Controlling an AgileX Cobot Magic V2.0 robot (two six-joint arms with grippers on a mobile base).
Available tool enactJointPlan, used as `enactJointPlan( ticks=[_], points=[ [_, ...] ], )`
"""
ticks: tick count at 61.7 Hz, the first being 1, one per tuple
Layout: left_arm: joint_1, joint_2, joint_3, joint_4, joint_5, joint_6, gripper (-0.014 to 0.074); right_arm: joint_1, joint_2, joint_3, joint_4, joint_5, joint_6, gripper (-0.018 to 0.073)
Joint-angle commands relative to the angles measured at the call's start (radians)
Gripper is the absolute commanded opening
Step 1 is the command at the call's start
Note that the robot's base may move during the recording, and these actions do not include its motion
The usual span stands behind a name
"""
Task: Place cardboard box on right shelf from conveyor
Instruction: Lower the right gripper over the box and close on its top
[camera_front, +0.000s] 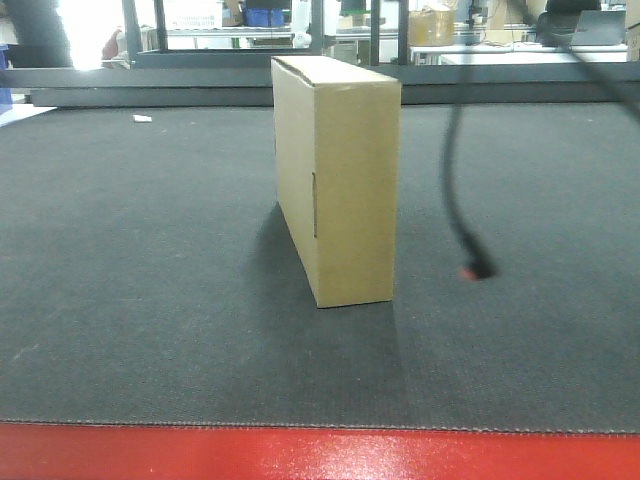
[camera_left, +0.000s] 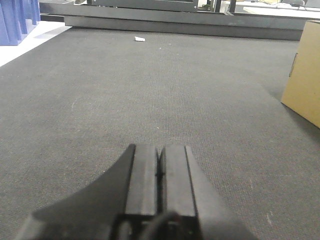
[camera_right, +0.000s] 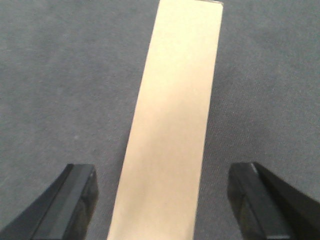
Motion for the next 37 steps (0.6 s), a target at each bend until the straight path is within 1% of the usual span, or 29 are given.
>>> enactJointPlan(
  ticks=[1, 8, 19, 37],
  points=[
    [-0.001, -0.015, 0.008, -0.006, -0.088, 0.0, -0.0116, 0.005, 0.001, -0.092, -0.046, -0.013, 0.023, 0.0623],
    [-0.001, -0.015, 0.008, -0.006, -0.088, 0.0, -0.0116, 0.005, 0.038, -0.116, -0.049, -0.022, 0.043, 0.0623],
    [-0.001, -0.015, 0.008, -0.006, -0.088, 0.0, -0.0116, 0.002, 0.085, -0.116, -0.076, -0.025, 0.045, 0.0623],
    [-0.001, -0.015, 0.008, -0.006, -0.088, 0.0, -0.0116, 0.0, 0.135, -0.116, -0.072, -0.002, 0.045, 0.0618]
  ],
)
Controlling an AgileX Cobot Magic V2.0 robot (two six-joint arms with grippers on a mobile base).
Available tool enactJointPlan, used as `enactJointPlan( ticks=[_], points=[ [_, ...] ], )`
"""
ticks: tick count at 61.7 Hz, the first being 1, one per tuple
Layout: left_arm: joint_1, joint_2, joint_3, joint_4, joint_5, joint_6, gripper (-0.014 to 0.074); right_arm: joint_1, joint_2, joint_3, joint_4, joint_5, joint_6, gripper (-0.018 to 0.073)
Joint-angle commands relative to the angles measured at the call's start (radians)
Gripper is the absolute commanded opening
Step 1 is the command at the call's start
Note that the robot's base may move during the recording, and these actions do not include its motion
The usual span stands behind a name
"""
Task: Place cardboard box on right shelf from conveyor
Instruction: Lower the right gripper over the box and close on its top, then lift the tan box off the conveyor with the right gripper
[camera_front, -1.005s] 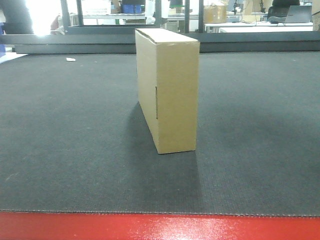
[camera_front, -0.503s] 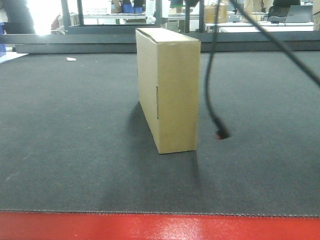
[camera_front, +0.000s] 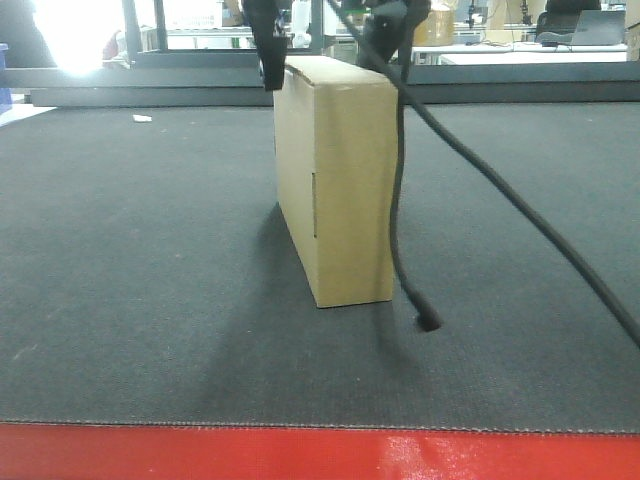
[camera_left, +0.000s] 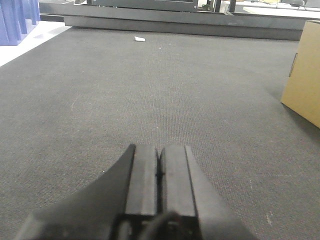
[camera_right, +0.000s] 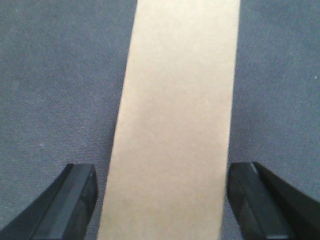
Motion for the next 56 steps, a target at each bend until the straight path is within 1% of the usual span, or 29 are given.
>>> enactJointPlan(
  ticks=[1, 6, 9, 17, 21, 24, 36, 48, 56],
  points=[
    [-0.001, -0.015, 0.008, -0.006, -0.088, 0.0, -0.0116, -0.004, -0.039, -0.039, -0.03, -0.022, 0.003, 0.0615],
    [-0.001, -0.015, 0.008, -0.006, -0.088, 0.0, -0.0116, -0.012, -0.021, -0.039, -0.026, -0.004, 0.003, 0.0554],
    [-0.001, -0.015, 0.008, -0.006, -0.088, 0.0, -0.0116, -0.017, -0.011, -0.039, -0.019, 0.005, 0.003, 0.0485],
    [-0.001, -0.015, 0.008, -0.006, -0.088, 0.0, -0.0116, -0.022, -0.004, -0.039, -0.006, 0.008, 0.002, 0.0256],
    [-0.001, -0.015, 0.008, -0.006, -0.088, 0.0, -0.0116, -0.022, -0.015, -0.039, -0.006, 0.004, 0.002, 0.0179],
    [-0.001, -0.015, 0.008, -0.006, -0.088, 0.0, -0.0116, -0.024, -0.029, -0.04, -0.006, 0.003, -0.001, 0.0161],
    [-0.001, -0.015, 0.008, -0.006, -0.088, 0.0, -0.0116, -0.053, -0.118, -0.043, -0.019, 0.021, -0.013, 0.0162],
    [-0.001, -0.015, 0.008, -0.006, -0.088, 0.0, -0.0116, -0.122, -0.216, -0.019, -0.021, 0.115, -0.147, 0.0162],
    [-0.001, -0.015, 0.008, -0.006, -0.088, 0.0, -0.0116, -0.184, -0.319, 0.103, -0.022, 0.109, -0.191, 0.0162]
  ],
)
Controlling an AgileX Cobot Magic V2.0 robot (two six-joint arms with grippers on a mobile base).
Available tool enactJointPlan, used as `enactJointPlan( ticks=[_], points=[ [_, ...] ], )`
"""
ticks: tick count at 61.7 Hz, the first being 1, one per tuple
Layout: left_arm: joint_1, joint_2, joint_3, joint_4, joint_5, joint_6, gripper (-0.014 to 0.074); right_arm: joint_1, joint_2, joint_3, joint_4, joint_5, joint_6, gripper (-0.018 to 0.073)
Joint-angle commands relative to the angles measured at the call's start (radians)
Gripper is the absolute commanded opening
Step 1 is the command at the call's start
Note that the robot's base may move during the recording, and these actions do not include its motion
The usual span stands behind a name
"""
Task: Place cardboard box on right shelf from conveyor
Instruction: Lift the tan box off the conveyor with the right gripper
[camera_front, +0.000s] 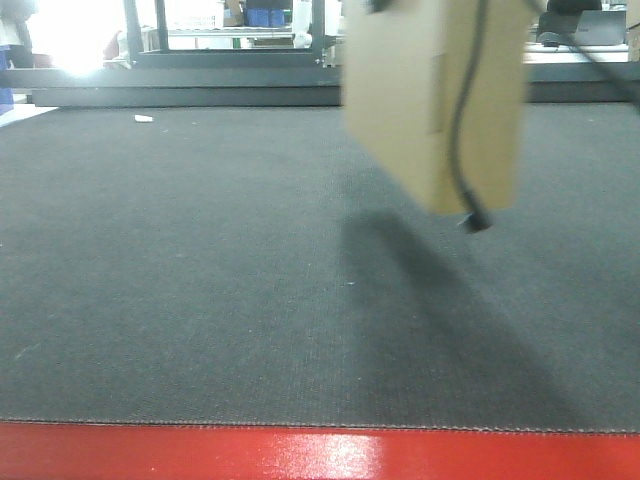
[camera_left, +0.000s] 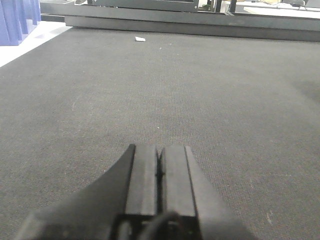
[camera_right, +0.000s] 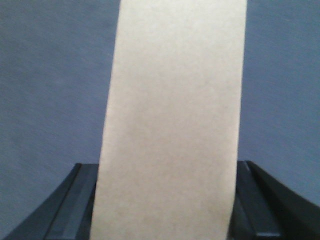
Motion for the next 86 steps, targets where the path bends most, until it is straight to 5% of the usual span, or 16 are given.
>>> enactJointPlan(
  ticks=[1, 26, 42, 72, 86],
  points=[
    [-0.001, -0.015, 0.008, -0.006, -0.088, 0.0, -0.0116, -0.049, -0.124, 0.065, -0.035, -0.04, -0.037, 0.0162],
    [-0.001, -0.015, 0.008, -0.006, -0.088, 0.0, -0.0116, -0.301, -0.643, 0.644, -0.045, -0.287, -0.037, 0.0162],
    [-0.001, -0.015, 0.008, -0.006, -0.088, 0.0, -0.0116, -0.316, -1.008, 0.897, -0.042, -0.376, -0.056, 0.0162],
    [-0.001, -0.015, 0.008, -0.006, -0.088, 0.0, -0.0116, -0.314, -1.467, 0.979, -0.042, -0.382, -0.105, 0.0162],
    [-0.001, -0.015, 0.008, -0.006, -0.088, 0.0, -0.0116, -0.314, -1.52, 0.979, -0.04, -0.38, -0.239, 0.0162]
  ],
)
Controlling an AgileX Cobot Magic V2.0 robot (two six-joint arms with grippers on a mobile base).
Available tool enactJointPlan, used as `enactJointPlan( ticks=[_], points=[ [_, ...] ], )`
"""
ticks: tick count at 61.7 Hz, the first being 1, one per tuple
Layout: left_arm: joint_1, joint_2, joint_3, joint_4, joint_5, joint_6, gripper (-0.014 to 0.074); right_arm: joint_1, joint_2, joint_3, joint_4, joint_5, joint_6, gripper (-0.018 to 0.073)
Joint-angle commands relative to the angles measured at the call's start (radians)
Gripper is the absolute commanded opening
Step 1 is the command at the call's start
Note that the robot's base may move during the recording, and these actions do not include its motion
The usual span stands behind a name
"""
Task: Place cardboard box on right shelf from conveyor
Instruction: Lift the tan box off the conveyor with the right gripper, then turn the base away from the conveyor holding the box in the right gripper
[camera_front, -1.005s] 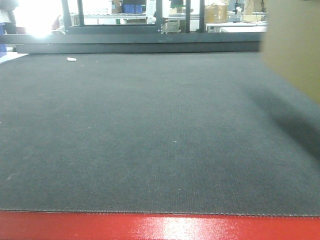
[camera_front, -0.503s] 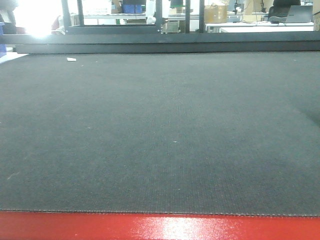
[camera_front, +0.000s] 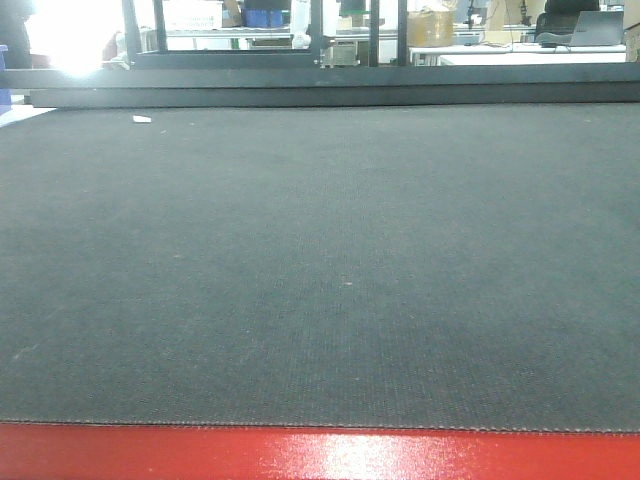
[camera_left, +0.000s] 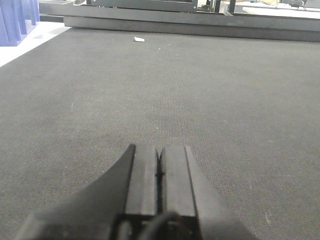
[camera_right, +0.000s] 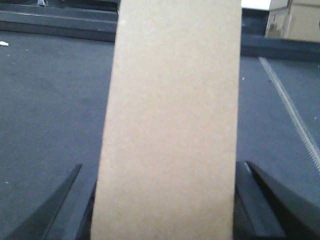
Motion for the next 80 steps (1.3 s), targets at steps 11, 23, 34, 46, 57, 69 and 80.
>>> enactJointPlan(
  ticks=[11, 23, 34, 46, 57, 69, 80],
  points=[
    [-0.001, -0.015, 0.008, -0.006, -0.088, 0.0, -0.0116, -0.005, 0.01, -0.025, -0.019, -0.101, -0.098, 0.0162],
    [-0.001, -0.015, 0.008, -0.006, -0.088, 0.0, -0.0116, -0.005, 0.01, -0.025, -0.019, -0.091, -0.098, 0.0162],
    [-0.001, -0.015, 0.008, -0.006, -0.088, 0.0, -0.0116, -0.005, 0.01, -0.025, -0.019, -0.091, -0.098, 0.0162],
    [-0.001, -0.015, 0.008, -0.006, -0.088, 0.0, -0.0116, -0.005, 0.01, -0.025, -0.019, -0.091, -0.098, 0.0162],
    [-0.001, -0.015, 0.008, -0.006, -0.088, 0.0, -0.0116, -0.005, 0.01, -0.025, -0.019, -0.091, -0.098, 0.0162],
    [-0.001, -0.015, 0.008, -0.006, -0.088, 0.0, -0.0116, -0.005, 0.01, -0.025, -0.019, -0.091, -0.098, 0.0162],
    [-0.001, -0.015, 0.008, -0.006, -0.088, 0.0, -0.0116, -0.005, 0.01, -0.025, -0.019, -0.091, -0.098, 0.0162]
  ],
)
